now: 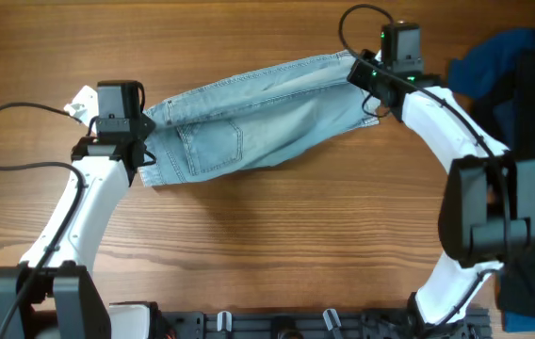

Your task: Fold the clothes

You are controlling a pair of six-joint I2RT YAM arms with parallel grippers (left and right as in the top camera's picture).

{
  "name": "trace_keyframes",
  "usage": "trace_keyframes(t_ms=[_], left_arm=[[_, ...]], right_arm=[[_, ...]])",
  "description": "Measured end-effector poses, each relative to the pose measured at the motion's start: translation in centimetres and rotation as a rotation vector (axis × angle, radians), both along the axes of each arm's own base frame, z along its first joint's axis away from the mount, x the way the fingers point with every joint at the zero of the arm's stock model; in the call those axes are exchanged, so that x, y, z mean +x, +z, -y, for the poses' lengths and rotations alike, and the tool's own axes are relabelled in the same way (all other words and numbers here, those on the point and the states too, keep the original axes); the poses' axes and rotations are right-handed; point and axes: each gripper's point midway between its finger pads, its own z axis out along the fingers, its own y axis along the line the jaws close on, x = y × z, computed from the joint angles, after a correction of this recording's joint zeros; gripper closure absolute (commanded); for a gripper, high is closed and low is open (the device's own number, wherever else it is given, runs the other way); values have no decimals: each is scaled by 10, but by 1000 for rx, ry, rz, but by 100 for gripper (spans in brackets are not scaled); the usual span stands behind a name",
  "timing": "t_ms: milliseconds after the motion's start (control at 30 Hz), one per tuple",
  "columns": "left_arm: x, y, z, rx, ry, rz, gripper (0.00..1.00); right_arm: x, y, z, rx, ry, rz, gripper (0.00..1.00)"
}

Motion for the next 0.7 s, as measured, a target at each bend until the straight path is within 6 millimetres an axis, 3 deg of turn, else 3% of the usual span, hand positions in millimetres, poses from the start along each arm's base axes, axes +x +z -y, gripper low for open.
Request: trace_keyframes(t_ms=[233, 433, 467, 533, 567, 600, 633, 667, 700], left_arm=[[5, 0, -9, 45, 35, 18, 95], [13, 7, -13, 64, 51, 61, 93], [15, 8, -13, 66, 53, 70, 93], [20, 5, -14, 69, 56, 78, 90], [22, 1, -14, 72, 58, 74, 85], [24, -4, -15, 76, 60, 70, 72], [25, -6, -15, 77, 62, 69, 44], [28, -15, -17, 84, 64, 60, 35], [32, -18, -18, 86, 69, 67, 33]], right_arm=[[8, -27, -25, 1, 45, 4, 95], [7, -35, -26, -3, 48, -10, 91], [7, -35, -26, -3, 48, -10, 90], [8, -34, -27, -4, 50, -4, 79], [9, -33, -27, -6, 54, 1, 74], [10, -31, -27, -7, 56, 10, 61], [13, -29, -27, -4, 55, 26, 41], [15, -26, -28, -2, 55, 41, 36], [18, -24, -28, 1, 55, 55, 31]])
